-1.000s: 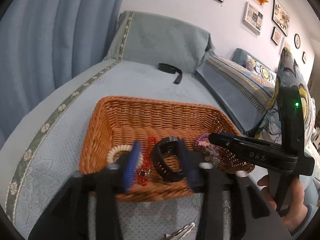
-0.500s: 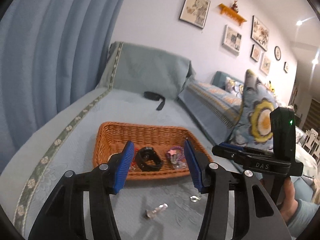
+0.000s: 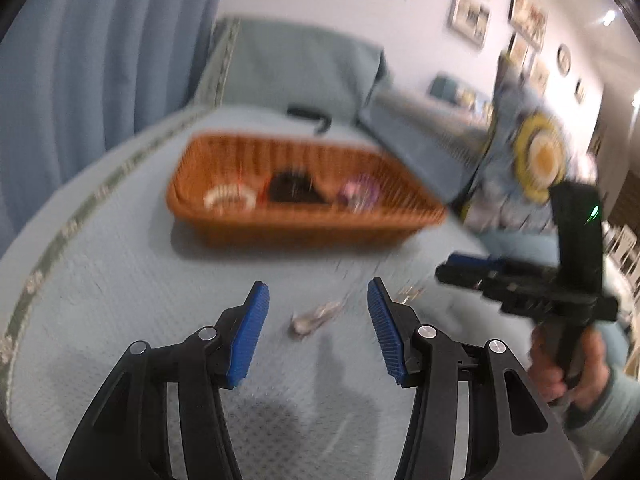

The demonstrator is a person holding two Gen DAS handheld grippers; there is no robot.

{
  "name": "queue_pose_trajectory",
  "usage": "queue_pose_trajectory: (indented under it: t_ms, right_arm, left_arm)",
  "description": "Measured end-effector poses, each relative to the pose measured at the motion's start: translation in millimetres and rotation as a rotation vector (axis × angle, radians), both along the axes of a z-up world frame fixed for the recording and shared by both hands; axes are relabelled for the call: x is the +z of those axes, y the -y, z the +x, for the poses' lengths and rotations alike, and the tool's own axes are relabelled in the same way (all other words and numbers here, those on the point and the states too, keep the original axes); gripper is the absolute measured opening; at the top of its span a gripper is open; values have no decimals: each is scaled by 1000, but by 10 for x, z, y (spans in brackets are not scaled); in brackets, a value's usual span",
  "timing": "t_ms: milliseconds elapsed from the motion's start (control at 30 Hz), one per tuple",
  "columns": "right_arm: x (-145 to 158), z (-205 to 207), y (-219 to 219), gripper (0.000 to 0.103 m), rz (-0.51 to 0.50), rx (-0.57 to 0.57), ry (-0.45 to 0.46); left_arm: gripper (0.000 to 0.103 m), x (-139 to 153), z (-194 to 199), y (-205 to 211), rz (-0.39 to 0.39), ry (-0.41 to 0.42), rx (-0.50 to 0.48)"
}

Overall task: Organize jewelry
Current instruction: 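Grasp the silver hair clip with the left tool while the right grasps the gold ring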

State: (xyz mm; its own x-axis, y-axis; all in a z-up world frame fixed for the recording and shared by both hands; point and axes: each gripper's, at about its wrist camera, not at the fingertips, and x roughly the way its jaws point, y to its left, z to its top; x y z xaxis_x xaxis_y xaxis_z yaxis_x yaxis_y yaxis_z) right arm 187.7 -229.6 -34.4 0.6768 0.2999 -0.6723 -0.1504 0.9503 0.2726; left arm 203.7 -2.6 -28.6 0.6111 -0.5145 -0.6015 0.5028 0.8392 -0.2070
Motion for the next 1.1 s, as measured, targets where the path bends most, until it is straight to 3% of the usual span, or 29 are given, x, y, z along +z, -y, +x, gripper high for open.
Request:
queue_pose_trajectory:
  t_ms: [133,400,533,667,800,933,1100]
  right_arm:
    - [-171,134,1,41,15,14,-64]
    - [-237,207,-82,41,17,66,-110]
    - [-243,114,-168,41,-5,112,-122]
    - [-230,-68,-288,41,-40,173,-108]
    - [-215,-160,-267,37,-63,130,-85]
    - [-170,-62,-272,37,-146,66,-53]
    - [-238,164,-330,37,-176,122,-82]
  left_arm:
    - [49,-210,173,110,58,-81,-21]
    - [45,-329,290,360,176,-115,-86]
    - [42,-347,48,370,173,-112,-144]
    - [41,-355,-22,267,141,-122,-95]
    - [39,-344,15,236,124,-137,-35]
    - [39,-337,47,333,148,-132,-1]
    - [39,-341,44,383,147,-120,0]
